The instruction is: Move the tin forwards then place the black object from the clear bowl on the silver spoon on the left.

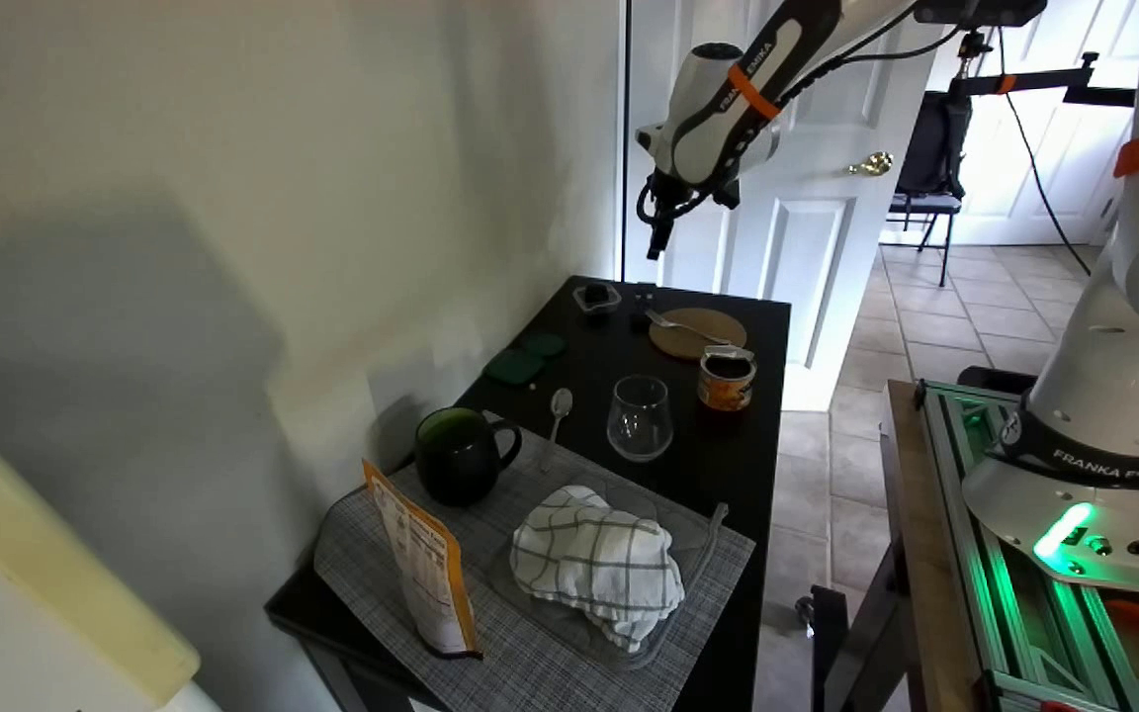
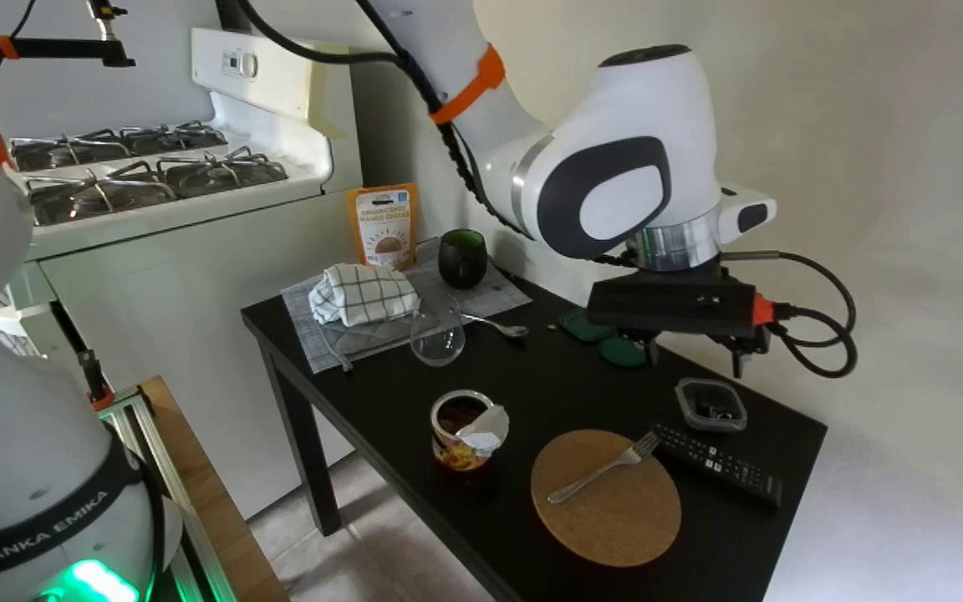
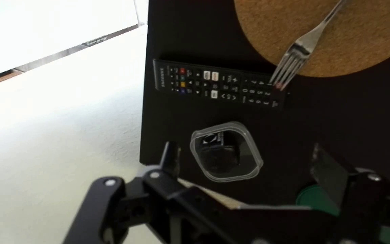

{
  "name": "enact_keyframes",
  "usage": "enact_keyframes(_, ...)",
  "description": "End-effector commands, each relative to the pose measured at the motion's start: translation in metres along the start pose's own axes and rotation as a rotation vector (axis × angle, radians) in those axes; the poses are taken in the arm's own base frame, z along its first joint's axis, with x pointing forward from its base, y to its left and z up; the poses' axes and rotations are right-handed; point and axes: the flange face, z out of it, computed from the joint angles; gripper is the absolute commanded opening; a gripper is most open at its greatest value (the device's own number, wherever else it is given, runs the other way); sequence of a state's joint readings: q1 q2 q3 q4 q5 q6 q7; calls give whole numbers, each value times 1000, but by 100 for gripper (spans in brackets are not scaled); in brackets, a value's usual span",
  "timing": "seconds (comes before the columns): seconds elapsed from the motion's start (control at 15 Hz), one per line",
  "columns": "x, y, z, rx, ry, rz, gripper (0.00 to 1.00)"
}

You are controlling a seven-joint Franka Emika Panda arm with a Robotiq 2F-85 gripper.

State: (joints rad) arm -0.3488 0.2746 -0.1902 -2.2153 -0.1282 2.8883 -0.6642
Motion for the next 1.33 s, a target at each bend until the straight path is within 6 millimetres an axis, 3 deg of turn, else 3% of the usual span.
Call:
enact_keyframes(0.0, 19, 41, 42, 3, 32, 1, 100)
enact_keyframes(0.27, 53, 64, 69, 25, 81, -28, 100)
enact_keyframes(0.53, 84, 48, 94, 115, 65, -77, 100)
enact_keyframes(0.73, 84, 37, 108, 165, 5, -85, 100)
enact_keyframes(1.0, 73, 36, 131, 167, -16, -56, 100)
enact_keyframes(1.27, 77, 40, 139, 136, 14, -43, 100)
